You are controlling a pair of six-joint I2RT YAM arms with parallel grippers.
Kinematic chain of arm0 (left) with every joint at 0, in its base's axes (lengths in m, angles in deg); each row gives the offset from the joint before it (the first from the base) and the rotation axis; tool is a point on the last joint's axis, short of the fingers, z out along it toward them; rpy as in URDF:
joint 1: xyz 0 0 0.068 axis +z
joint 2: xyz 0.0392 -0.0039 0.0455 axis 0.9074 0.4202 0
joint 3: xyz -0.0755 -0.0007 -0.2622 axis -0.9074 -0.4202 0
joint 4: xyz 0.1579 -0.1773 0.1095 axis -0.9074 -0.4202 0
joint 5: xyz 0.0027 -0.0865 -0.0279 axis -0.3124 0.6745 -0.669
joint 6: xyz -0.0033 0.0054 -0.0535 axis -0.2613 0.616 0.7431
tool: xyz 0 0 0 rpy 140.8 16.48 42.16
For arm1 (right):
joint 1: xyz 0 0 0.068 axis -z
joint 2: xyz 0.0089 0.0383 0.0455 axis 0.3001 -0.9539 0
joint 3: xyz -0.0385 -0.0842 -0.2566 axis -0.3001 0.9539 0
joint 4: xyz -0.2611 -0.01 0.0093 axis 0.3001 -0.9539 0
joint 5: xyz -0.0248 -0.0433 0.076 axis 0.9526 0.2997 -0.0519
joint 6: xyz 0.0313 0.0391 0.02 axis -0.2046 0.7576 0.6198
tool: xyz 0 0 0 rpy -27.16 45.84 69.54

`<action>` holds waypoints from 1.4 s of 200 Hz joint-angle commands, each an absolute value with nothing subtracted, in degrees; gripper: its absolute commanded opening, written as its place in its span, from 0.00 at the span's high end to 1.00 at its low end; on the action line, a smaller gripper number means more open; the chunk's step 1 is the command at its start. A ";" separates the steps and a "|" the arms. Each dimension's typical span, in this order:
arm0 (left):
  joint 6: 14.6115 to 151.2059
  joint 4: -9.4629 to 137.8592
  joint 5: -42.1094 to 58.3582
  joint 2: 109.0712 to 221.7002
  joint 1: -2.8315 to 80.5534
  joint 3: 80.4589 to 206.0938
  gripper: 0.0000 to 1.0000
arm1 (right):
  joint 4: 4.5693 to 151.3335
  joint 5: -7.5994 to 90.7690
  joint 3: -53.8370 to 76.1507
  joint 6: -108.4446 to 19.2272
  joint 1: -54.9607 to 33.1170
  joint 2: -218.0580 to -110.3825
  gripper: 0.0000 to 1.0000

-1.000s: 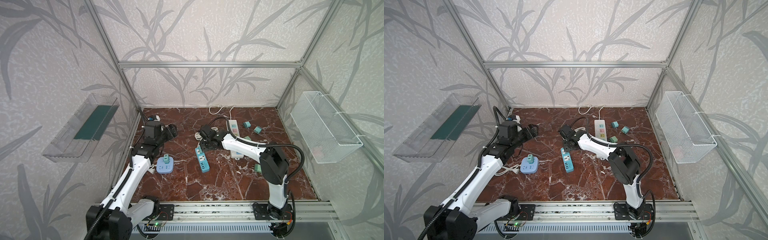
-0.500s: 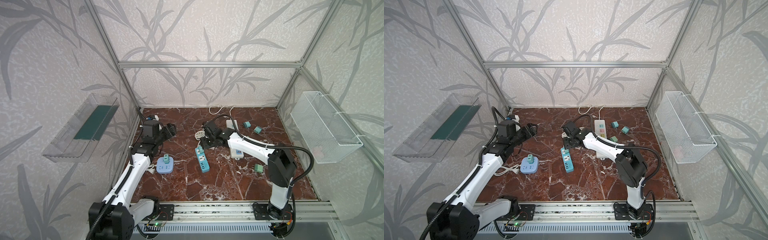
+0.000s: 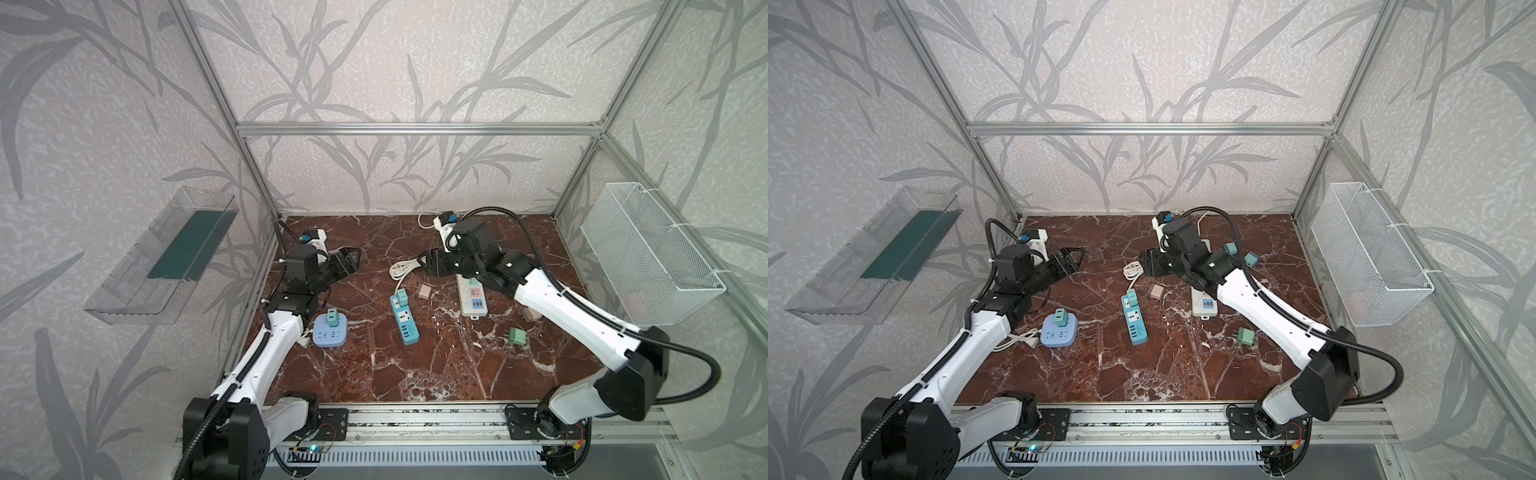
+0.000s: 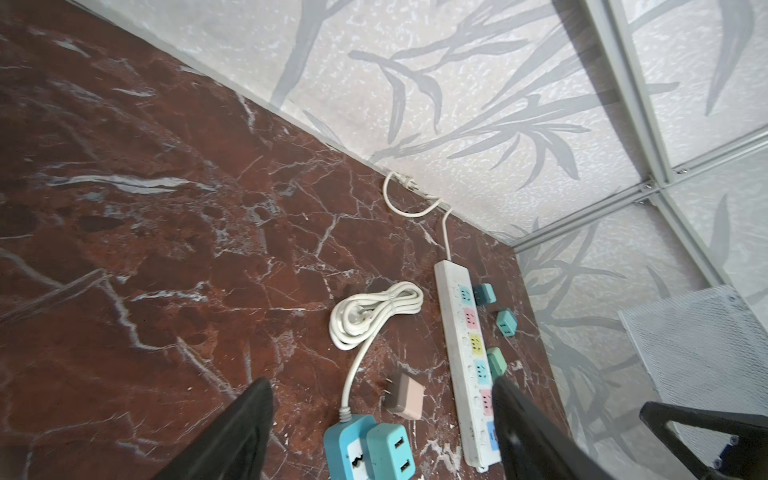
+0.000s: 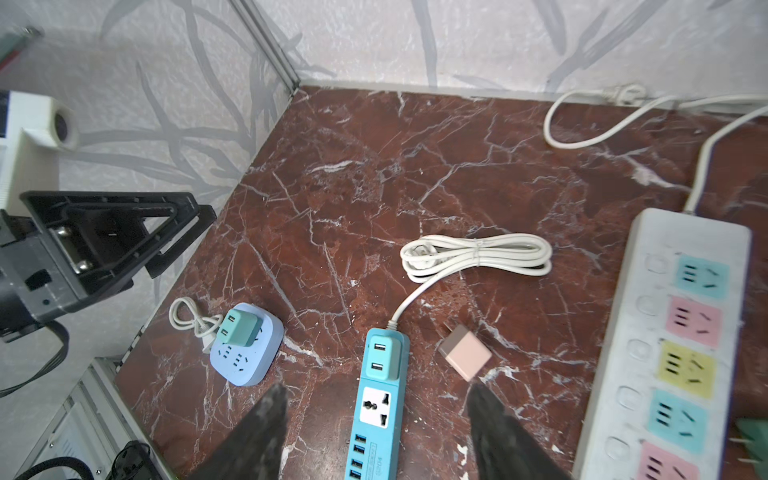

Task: Insert the plug
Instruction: 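Lift the right gripper and move it back toward the white strip, then move the right gripper toward the small pink cube adapter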

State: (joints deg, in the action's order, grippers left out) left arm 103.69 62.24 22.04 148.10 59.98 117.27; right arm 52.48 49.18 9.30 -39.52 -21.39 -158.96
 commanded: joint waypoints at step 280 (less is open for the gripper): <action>99.66 66.65 31.01 143.87 64.60 118.07 0.16 | 62.07 53.88 37.22 -38.68 -11.10 -152.82 0.26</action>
